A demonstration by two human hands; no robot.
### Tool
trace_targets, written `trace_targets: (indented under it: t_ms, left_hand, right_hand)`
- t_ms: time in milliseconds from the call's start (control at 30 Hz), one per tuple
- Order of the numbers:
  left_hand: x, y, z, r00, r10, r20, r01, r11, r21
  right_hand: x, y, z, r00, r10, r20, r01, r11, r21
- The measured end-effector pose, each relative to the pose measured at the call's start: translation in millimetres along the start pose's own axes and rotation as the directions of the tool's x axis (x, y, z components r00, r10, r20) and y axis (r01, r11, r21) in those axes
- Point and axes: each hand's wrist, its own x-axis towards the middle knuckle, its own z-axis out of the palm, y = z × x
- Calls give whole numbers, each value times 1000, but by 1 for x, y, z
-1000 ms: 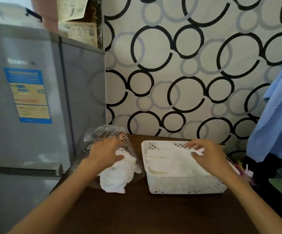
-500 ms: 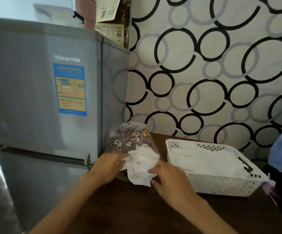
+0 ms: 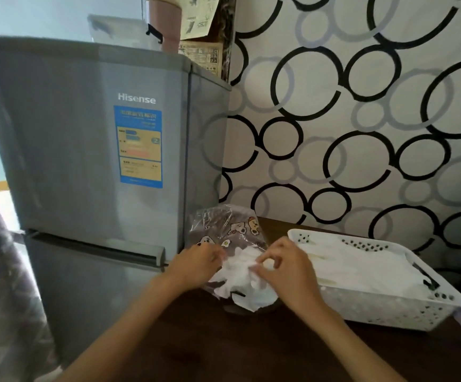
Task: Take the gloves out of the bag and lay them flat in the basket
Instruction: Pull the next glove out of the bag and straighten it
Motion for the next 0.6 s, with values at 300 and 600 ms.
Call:
trace_targets:
  t_ms: [300,600]
  left_hand:
    - [-17,7,4,981,192,37,-145,841,-521]
    - [-4,43,-18,927,234,-294,-347,830,-436]
  right_hand:
    - [23,-5,-16,946,229,230,-292,909,296]
    - [27,-18,-32,861,334,383,-489,750,445]
